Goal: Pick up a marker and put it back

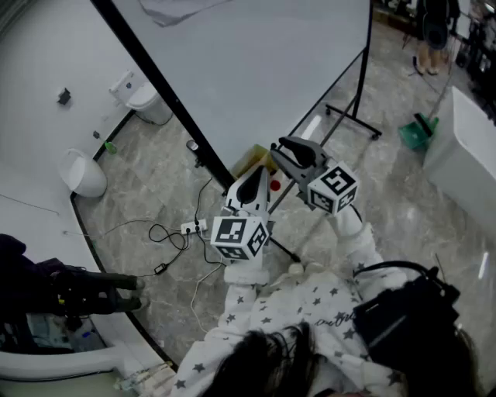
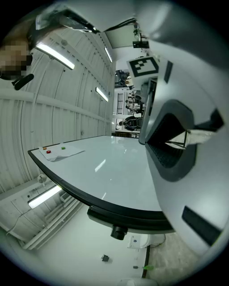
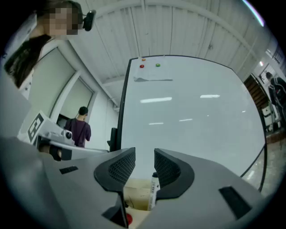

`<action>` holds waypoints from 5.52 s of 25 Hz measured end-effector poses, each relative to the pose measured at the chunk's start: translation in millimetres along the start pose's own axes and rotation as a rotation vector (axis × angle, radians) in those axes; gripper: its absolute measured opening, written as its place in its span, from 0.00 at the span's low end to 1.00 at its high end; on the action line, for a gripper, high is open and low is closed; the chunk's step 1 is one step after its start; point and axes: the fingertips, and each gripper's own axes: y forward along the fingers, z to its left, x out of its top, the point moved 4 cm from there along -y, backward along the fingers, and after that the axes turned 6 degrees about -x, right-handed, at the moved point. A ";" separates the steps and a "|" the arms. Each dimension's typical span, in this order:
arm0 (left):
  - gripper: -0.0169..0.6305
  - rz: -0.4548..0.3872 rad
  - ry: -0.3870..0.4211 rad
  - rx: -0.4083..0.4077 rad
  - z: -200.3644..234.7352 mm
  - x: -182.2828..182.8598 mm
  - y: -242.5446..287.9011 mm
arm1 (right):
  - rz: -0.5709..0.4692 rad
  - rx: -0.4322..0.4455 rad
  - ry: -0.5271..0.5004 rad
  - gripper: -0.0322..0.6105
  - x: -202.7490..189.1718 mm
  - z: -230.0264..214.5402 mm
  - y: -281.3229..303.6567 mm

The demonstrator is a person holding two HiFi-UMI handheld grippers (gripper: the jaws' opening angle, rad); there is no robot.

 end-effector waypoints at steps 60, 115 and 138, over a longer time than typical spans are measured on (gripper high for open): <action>0.03 -0.001 0.051 0.035 -12.1 42.5 25.3 | 0.076 0.174 -0.014 0.17 53.2 -2.4 11.0; 0.03 0.052 -0.032 0.069 18.8 -11.7 37.5 | 0.234 0.246 0.111 0.17 -52.1 -25.8 52.7; 0.03 0.077 -0.064 0.101 27.4 -23.5 33.5 | 0.225 0.224 0.048 0.17 -85.3 -25.0 57.2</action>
